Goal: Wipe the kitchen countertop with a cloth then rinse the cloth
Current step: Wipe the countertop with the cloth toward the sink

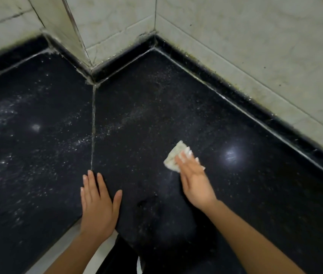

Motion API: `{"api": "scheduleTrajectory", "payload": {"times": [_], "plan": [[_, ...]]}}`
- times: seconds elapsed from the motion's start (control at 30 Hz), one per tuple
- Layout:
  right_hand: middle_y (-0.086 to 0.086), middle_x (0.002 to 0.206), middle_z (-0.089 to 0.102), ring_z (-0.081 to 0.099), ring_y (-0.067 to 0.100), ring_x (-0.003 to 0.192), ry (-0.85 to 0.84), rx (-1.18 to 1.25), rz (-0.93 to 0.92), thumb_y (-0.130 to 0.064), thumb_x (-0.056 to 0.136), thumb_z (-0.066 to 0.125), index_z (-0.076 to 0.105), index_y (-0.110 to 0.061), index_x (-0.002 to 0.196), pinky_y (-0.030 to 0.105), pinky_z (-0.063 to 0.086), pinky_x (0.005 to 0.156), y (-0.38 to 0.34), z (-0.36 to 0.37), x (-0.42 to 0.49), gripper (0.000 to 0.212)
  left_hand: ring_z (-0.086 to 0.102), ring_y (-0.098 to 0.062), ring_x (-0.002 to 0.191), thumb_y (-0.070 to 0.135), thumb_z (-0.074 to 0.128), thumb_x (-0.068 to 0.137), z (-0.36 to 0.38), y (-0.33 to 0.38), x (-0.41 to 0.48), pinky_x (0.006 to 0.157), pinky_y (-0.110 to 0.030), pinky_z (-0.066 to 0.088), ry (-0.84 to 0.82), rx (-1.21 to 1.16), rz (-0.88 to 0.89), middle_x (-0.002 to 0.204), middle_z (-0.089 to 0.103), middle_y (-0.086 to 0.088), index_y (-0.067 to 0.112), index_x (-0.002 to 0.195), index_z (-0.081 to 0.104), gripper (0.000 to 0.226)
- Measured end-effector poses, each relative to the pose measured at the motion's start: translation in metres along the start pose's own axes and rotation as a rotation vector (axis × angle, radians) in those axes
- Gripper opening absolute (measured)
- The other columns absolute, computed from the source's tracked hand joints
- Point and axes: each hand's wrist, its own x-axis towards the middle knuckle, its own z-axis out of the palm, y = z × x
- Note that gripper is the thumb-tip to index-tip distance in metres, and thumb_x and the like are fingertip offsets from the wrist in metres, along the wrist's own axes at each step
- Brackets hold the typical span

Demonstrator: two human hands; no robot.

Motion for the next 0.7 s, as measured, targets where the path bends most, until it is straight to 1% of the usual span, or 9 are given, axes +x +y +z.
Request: {"api": "scheduleTrajectory", "payload": {"times": [0.1, 0.17, 0.23, 0.27, 0.33, 0.4, 0.47, 0.57, 0.7], "plan": [[0.004, 0.149, 0.034, 0.025, 0.021, 0.14, -0.139, -0.089, -0.254, -0.019, 0.096, 0.03, 0.043, -0.009, 0.14, 0.033, 0.012, 0.117, 0.01, -0.015, -0.008, 0.047, -0.018, -0.024, 0.142, 0.064, 0.004, 0.086, -0.001, 0.0, 0.0, 0.116, -0.044, -0.003, -0.016, -0.008, -0.009, 0.156, -0.011, -0.018, -0.003, 0.148, 0.007, 0.091], [0.012, 0.144, 0.043, 0.036, 0.029, 0.135, -0.115, -0.161, -0.263, -0.009, 0.092, 0.037, 0.047, -0.004, 0.136, 0.035, 0.019, 0.115, 0.04, -0.029, 0.004, 0.046, -0.019, -0.023, 0.142, 0.064, 0.003, 0.085, -0.001, 0.0, 0.001, 0.116, -0.043, -0.004, -0.023, -0.004, -0.012, 0.155, -0.013, -0.017, -0.002, 0.148, 0.006, 0.091], [0.022, 0.141, 0.043, 0.041, 0.04, 0.131, 0.029, -0.152, 0.008, 0.004, 0.087, 0.044, 0.046, 0.001, 0.135, 0.041, 0.024, 0.113, 0.078, -0.043, 0.02, 0.048, -0.018, -0.024, 0.142, 0.063, 0.004, 0.086, 0.0, -0.001, 0.001, 0.116, -0.044, -0.003, -0.022, 0.008, -0.012, 0.156, -0.01, -0.017, -0.002, 0.148, 0.006, 0.09], [0.024, 0.144, 0.038, 0.036, 0.041, 0.134, 0.108, -0.13, 0.194, 0.006, 0.089, 0.043, 0.041, 0.001, 0.138, 0.045, 0.023, 0.114, 0.094, -0.051, 0.027, 0.049, -0.016, -0.026, 0.143, 0.063, 0.005, 0.086, 0.001, -0.002, 0.002, 0.116, -0.045, -0.001, -0.021, 0.016, -0.012, 0.156, -0.008, -0.018, -0.002, 0.148, 0.007, 0.089], [0.02, 0.153, 0.024, 0.02, 0.037, 0.142, 0.208, -0.085, 0.573, -0.001, 0.095, 0.037, 0.028, -0.004, 0.146, 0.045, 0.017, 0.116, 0.114, -0.066, 0.035, 0.052, -0.012, -0.028, 0.143, 0.062, 0.007, 0.088, 0.003, -0.003, 0.002, 0.116, -0.047, 0.002, -0.016, 0.033, -0.006, 0.156, -0.003, -0.019, -0.002, 0.148, 0.009, 0.088], [0.018, 0.156, 0.016, 0.011, 0.035, 0.143, 0.239, -0.07, 0.778, -0.006, 0.095, 0.033, 0.021, -0.005, 0.147, 0.044, 0.012, 0.116, 0.106, -0.065, 0.041, 0.053, -0.013, -0.029, 0.143, 0.062, 0.007, 0.087, 0.002, -0.003, 0.003, 0.115, -0.047, 0.001, -0.028, 0.039, -0.003, 0.156, -0.004, -0.017, -0.002, 0.148, 0.009, 0.088], [0.024, 0.153, 0.021, 0.016, 0.04, 0.142, 0.256, -0.115, 0.676, -0.012, 0.096, 0.028, 0.029, 0.0, 0.145, 0.048, 0.016, 0.114, 0.078, -0.048, 0.041, 0.05, -0.015, -0.028, 0.142, 0.062, 0.006, 0.087, 0.002, -0.004, 0.004, 0.115, -0.047, 0.0, -0.035, 0.031, -0.002, 0.156, -0.006, -0.014, -0.001, 0.148, 0.009, 0.088], [0.029, 0.145, 0.035, 0.03, 0.044, 0.136, 0.165, -0.134, 0.311, -0.02, 0.093, 0.022, 0.042, 0.002, 0.138, 0.056, 0.031, 0.108, 0.021, -0.009, 0.016, 0.054, -0.012, -0.03, 0.143, 0.065, 0.003, 0.087, 0.001, -0.004, 0.005, 0.114, -0.048, 0.002, -0.05, 0.034, -0.008, 0.156, -0.004, -0.014, -0.001, 0.148, 0.011, 0.09], [0.006, 0.155, 0.022, 0.011, 0.024, 0.145, -0.046, -0.1, 0.041, -0.028, 0.097, 0.02, 0.033, -0.011, 0.146, 0.037, 0.011, 0.117, -0.029, 0.009, -0.021, 0.053, -0.003, -0.036, 0.143, 0.065, -0.004, 0.089, -0.002, -0.004, 0.005, 0.113, -0.05, 0.007, -0.093, 0.036, -0.003, 0.156, 0.007, -0.02, -0.004, 0.146, 0.017, 0.093]]}}
